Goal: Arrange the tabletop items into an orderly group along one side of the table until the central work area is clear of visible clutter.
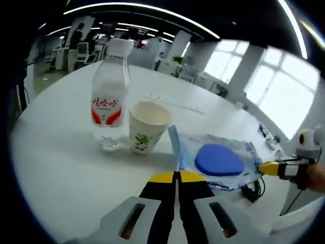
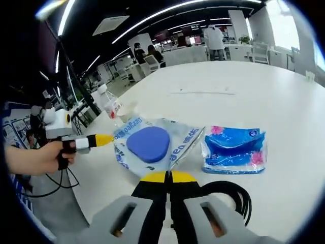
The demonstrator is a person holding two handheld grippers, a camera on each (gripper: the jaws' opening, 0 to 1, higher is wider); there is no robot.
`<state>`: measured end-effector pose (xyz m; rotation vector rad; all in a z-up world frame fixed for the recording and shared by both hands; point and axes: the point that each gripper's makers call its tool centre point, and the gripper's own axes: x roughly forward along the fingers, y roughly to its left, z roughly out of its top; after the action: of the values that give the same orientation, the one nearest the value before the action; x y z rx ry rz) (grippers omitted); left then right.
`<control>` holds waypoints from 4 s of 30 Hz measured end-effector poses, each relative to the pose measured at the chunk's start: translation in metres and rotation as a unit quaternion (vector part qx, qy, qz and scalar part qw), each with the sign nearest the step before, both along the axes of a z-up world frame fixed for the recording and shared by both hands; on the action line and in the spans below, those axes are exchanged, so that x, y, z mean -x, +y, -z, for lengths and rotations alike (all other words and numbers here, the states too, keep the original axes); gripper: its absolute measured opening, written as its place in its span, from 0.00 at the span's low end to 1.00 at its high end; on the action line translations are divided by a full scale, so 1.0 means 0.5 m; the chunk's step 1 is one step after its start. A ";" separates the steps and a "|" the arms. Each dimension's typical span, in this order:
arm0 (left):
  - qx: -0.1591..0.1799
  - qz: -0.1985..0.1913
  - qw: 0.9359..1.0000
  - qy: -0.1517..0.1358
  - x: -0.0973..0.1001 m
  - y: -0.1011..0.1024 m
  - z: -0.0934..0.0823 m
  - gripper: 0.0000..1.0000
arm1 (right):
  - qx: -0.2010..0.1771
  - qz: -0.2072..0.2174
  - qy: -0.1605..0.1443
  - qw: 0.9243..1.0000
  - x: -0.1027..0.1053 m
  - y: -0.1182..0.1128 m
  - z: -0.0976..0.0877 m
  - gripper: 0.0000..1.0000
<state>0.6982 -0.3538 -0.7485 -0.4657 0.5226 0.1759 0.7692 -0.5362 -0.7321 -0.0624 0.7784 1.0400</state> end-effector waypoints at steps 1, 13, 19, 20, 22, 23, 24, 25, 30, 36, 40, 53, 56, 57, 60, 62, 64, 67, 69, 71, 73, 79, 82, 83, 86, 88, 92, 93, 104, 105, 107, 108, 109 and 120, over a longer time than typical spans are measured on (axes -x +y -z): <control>-0.001 0.000 1.000 0.000 -0.004 0.002 0.000 0.00 | 0.000 0.002 -0.005 1.000 -0.012 0.003 -0.002 0.00; -0.024 0.001 1.000 0.016 -0.031 0.014 -0.001 0.00 | 0.043 -0.034 -0.061 0.997 -0.072 0.042 0.027 0.00; -0.026 0.002 0.999 0.025 -0.041 0.017 0.012 0.00 | 0.063 -0.048 -0.070 0.994 -0.088 0.055 0.051 0.00; -0.027 0.003 0.999 0.026 -0.043 0.017 0.014 0.00 | 0.065 -0.049 -0.070 0.994 -0.090 0.056 0.054 0.00; -0.030 0.007 0.999 0.033 -0.048 0.019 0.024 0.00 | 0.071 -0.053 -0.069 0.994 -0.095 0.057 0.065 0.00; -0.031 0.008 0.999 0.035 -0.049 0.020 0.027 0.00 | 0.075 -0.056 -0.068 0.993 -0.097 0.058 0.071 0.00; -0.034 0.010 0.999 0.038 -0.048 0.021 0.030 0.00 | 0.078 -0.060 -0.069 0.993 -0.098 0.059 0.075 0.00; -0.036 0.011 0.999 0.040 -0.045 0.022 0.032 0.00 | 0.084 -0.066 -0.071 0.992 -0.098 0.061 0.080 0.00; -0.036 0.012 0.998 0.043 -0.048 0.023 0.040 0.00 | 0.104 -0.085 -0.082 0.987 -0.102 0.067 0.099 0.00; -0.036 0.013 0.998 0.048 -0.052 0.022 0.054 0.00 | 0.119 -0.088 -0.075 0.986 -0.119 0.067 0.129 0.00; -0.035 0.011 0.998 0.052 -0.050 0.025 0.057 0.00 | 0.121 -0.083 -0.060 0.987 -0.110 0.065 0.134 0.00; -0.043 0.026 0.995 0.082 -0.048 0.028 0.097 0.00 | 0.129 -0.067 -0.044 0.988 -0.114 0.059 0.139 0.00; -0.045 0.029 0.995 0.090 -0.047 0.028 0.103 0.00 | 0.134 -0.070 -0.046 0.987 -0.117 0.057 0.145 0.00; -0.045 0.030 0.994 0.092 -0.046 0.027 0.104 0.00 | 0.135 -0.069 -0.044 0.988 -0.118 0.056 0.148 0.00; -0.044 0.028 0.994 0.097 -0.045 0.027 0.109 0.00 | 0.132 -0.062 -0.035 0.989 -0.119 0.055 0.150 0.00; -0.041 0.022 0.994 0.099 -0.045 0.028 0.114 0.00 | 0.135 -0.068 -0.041 0.988 -0.118 0.055 0.152 0.00; -0.037 0.020 0.994 0.103 -0.042 0.026 0.122 0.00 | 0.141 -0.073 -0.044 0.986 -0.117 0.054 0.156 0.00; -0.028 0.013 0.994 0.102 -0.039 0.027 0.120 0.00 | 0.143 -0.067 -0.035 0.987 -0.117 0.053 0.160 0.00; -0.031 0.014 0.994 0.103 -0.040 0.026 0.119 0.00 | 0.146 -0.069 -0.037 0.986 -0.116 0.053 0.162 0.00; -0.033 0.017 0.994 0.104 -0.040 0.022 0.118 0.00 | 0.148 -0.070 -0.038 0.986 -0.115 0.053 0.163 0.00; -0.031 0.014 0.994 0.104 -0.040 0.022 0.118 0.00 | 0.150 -0.068 -0.034 0.986 -0.115 0.054 0.160 0.00; -0.031 0.012 0.995 0.098 -0.042 0.024 0.118 0.00 | 0.138 -0.087 -0.063 0.985 -0.113 0.057 0.144 0.07; -0.021 0.001 0.996 0.087 -0.040 0.021 0.114 0.00 | 0.143 -0.097 -0.078 0.982 -0.106 0.059 0.136 0.12; -0.020 0.000 0.996 0.085 -0.044 0.023 0.113 0.00 | 0.142 -0.102 -0.089 0.981 -0.107 0.063 0.132 0.13; -0.042 -0.001 0.996 0.075 -0.050 0.026 0.106 0.02 | 0.142 -0.111 -0.100 0.979 -0.103 0.066 0.128 0.17; -0.045 0.002 0.997 0.071 -0.048 0.025 0.104 0.08 | 0.138 -0.109 -0.102 0.979 -0.096 0.065 0.120 0.17; -0.054 0.005 0.997 0.051 -0.053 0.017 0.085 0.13 | 0.136 -0.113 -0.111 0.978 -0.096 0.064 0.113 0.25; -0.052 0.005 0.997 0.049 -0.055 0.011 0.082 0.13 | 0.135 -0.114 -0.112 0.978 -0.096 0.064 0.111 0.27; -0.079 0.006 0.996 0.028 -0.050 0.017 0.055 0.35 | 0.075 -0.136 -0.147 0.977 -0.078 0.091 0.047 0.35; -0.078 0.005 0.997 0.026 -0.048 0.022 0.054 0.36 | 0.072 -0.136 -0.148 0.977 -0.076 0.091 0.043 0.35; -0.074 0.004 0.997 0.026 -0.045 0.025 0.054 0.42 | 0.064 -0.136 -0.150 0.977 -0.074 0.092 0.038 0.38; -0.078 0.000 0.997 0.029 -0.041 0.029 0.051 0.47 | 0.059 -0.134 -0.153 0.977 -0.073 0.092 0.035 0.41; -0.082 -0.003 0.996 0.028 -0.039 0.033 0.048 0.50 | 0.057 -0.132 -0.154 0.978 -0.075 0.091 0.035 0.43; -0.085 -0.020 0.996 0.010 -0.022 0.043 0.004 0.86 | 0.025 -0.096 -0.135 0.986 -0.075 0.068 0.011 0.69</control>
<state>0.7092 -0.3321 -0.7504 -0.3083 0.5140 0.2614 0.8069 -0.5020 -0.7376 -0.3202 0.5581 1.1655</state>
